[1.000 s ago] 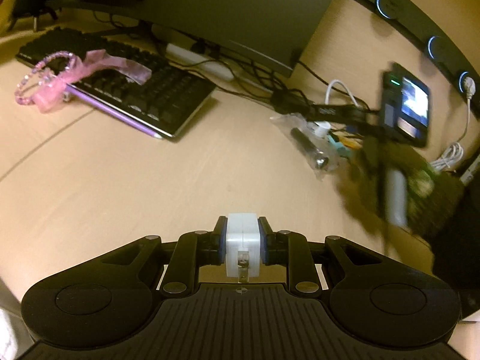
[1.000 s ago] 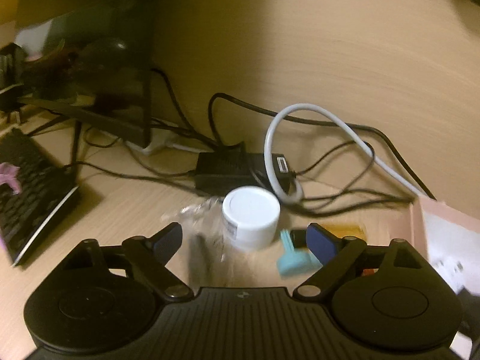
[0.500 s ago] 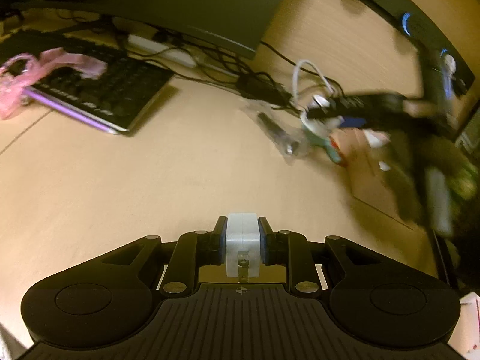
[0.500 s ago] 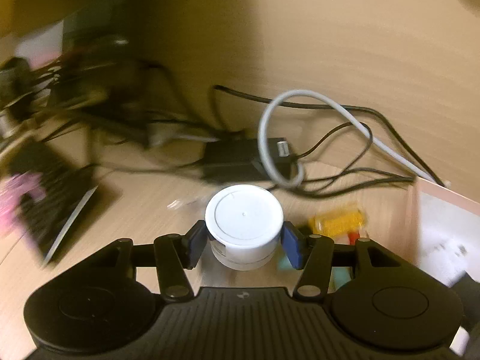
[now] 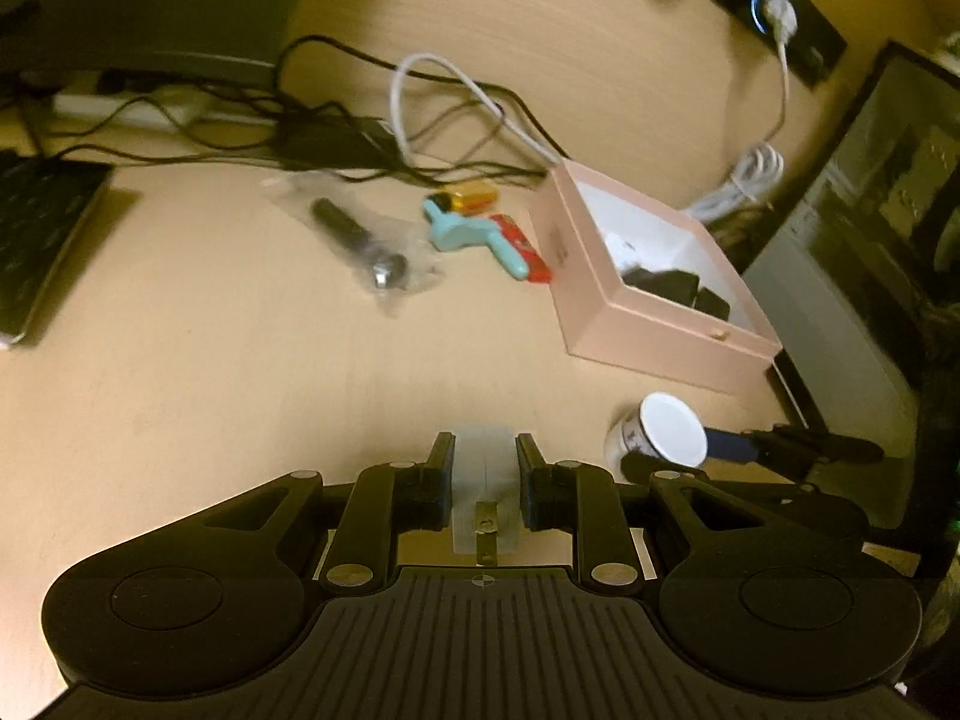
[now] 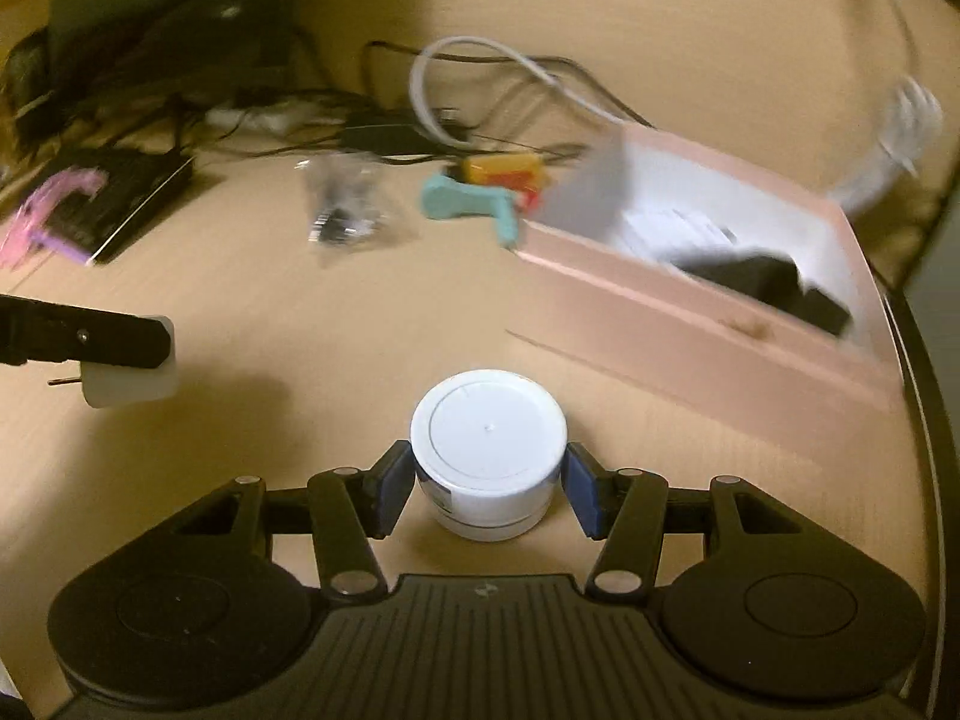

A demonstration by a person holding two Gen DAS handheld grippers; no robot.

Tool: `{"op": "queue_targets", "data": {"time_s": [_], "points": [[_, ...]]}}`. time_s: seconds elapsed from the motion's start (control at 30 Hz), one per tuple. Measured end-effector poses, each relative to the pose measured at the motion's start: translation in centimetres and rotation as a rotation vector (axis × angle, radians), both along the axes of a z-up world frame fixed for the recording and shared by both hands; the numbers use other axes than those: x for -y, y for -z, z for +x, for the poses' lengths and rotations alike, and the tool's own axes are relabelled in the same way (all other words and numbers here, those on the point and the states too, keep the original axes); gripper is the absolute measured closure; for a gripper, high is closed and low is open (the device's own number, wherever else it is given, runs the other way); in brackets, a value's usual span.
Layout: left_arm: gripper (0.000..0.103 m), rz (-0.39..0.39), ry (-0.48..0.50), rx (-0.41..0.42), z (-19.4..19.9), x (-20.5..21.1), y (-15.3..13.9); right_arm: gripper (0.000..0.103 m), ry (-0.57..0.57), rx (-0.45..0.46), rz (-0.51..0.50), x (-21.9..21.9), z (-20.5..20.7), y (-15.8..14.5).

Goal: Organize rigid objects
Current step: 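Lift the plug and jar and carry both tools over the pink box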

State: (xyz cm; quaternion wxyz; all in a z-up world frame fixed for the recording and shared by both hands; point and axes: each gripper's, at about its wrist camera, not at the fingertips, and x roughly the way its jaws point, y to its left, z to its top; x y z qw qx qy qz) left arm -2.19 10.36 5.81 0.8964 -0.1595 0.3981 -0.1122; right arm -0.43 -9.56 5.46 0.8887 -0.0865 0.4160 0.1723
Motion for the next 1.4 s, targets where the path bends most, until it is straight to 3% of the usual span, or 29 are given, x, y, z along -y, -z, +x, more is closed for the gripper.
{"op": "queue_targets", "data": {"time_s": [0.17, 0.27, 0.33, 0.5, 0.57, 0.6, 1.03, 1.07, 1.1, 1.13, 1.4], "points": [[0.079, 0.014, 0.036, -0.015, 1.3, 1.4, -0.2, 0.048, 0.079, 0.05, 0.05, 1.7, -0.4, 0.8], [0.079, 0.027, 0.052, -0.014, 1.3, 1.8, -0.6, 0.047, 0.104, 0.031, 0.066, 1.8, -0.4, 1.7], [0.079, 0.038, 0.051, -0.012, 1.1, 1.8, -0.9, 0.041, 0.089, 0.055, 0.056, 1.9, -1.2, 2.2], [0.079, 0.057, 0.042, -0.009, 0.9, 1.7, -1.5, 0.04, 0.068, 0.104, 0.055, 1.9, -1.9, 2.5], [0.079, 0.062, 0.042, -0.007, 0.9, 1.7, -1.7, 0.042, 0.064, 0.106, 0.055, 1.7, -1.5, 2.5], [0.079, 0.063, 0.042, -0.005, 0.8, 1.7, -1.7, 0.048, 0.062, 0.107, 0.05, 1.6, -1.3, 2.5], [0.079, -0.009, 0.047, 0.019, 0.9, 1.7, -1.1, 0.052, -0.014, 0.09, -0.048, 1.7, -2.3, -2.7], [0.079, -0.015, 0.049, 0.019, 1.0, 1.7, -1.0, 0.053, -0.014, 0.089, -0.054, 1.8, -2.2, -3.0], [0.079, -0.018, 0.051, 0.02, 1.1, 1.8, -1.0, 0.079, -0.014, 0.086, -0.06, 1.8, -2.2, -3.2], [0.079, -0.022, 0.053, 0.021, 1.1, 1.9, -1.0, 0.09, -0.014, 0.07, -0.07, 1.7, -2.0, -3.3], [0.079, -0.023, 0.05, 0.011, 1.1, 1.9, -0.6, 0.09, 0.02, 0.035, -0.06, 2.7, -1.4, -3.2]]}}
